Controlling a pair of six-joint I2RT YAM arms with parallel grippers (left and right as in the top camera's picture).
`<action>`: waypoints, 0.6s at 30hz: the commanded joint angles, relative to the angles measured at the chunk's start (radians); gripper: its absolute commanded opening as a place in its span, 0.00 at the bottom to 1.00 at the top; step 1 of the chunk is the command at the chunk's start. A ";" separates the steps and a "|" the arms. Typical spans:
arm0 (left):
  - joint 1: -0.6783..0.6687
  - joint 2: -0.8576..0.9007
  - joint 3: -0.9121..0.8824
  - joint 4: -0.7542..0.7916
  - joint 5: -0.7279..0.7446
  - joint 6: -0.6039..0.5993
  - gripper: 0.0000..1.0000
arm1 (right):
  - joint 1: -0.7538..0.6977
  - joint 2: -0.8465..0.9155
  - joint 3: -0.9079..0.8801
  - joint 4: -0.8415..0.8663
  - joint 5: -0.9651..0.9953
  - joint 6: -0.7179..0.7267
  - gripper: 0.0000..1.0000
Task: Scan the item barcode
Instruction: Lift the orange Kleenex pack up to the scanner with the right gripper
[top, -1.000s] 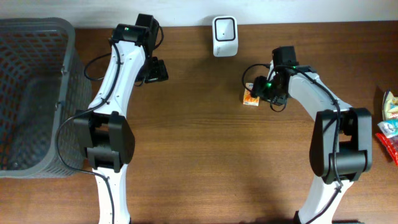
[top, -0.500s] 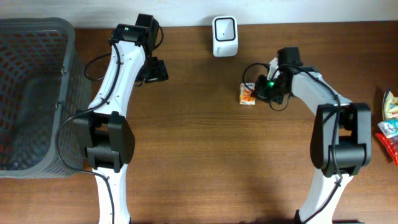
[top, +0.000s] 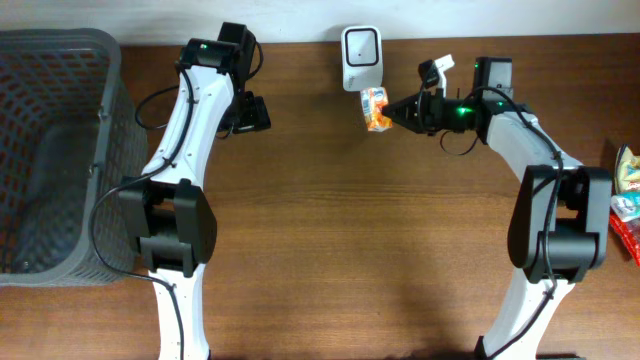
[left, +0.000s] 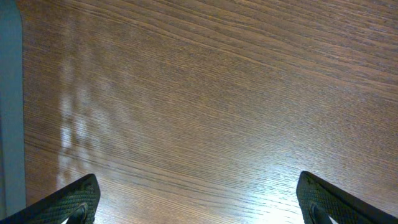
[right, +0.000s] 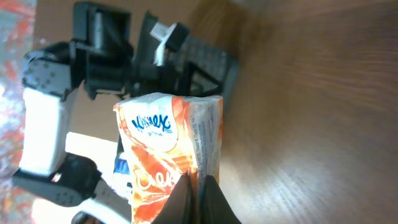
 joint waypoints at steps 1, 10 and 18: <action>0.006 0.000 -0.002 0.000 0.004 -0.012 0.99 | 0.011 0.011 0.011 0.008 -0.091 0.005 0.04; 0.006 0.000 -0.002 -0.001 0.004 -0.012 0.99 | 0.011 0.011 0.011 0.010 -0.097 0.018 0.04; 0.006 0.000 -0.002 0.000 0.004 -0.012 0.99 | 0.013 0.011 0.022 0.592 0.198 0.742 0.04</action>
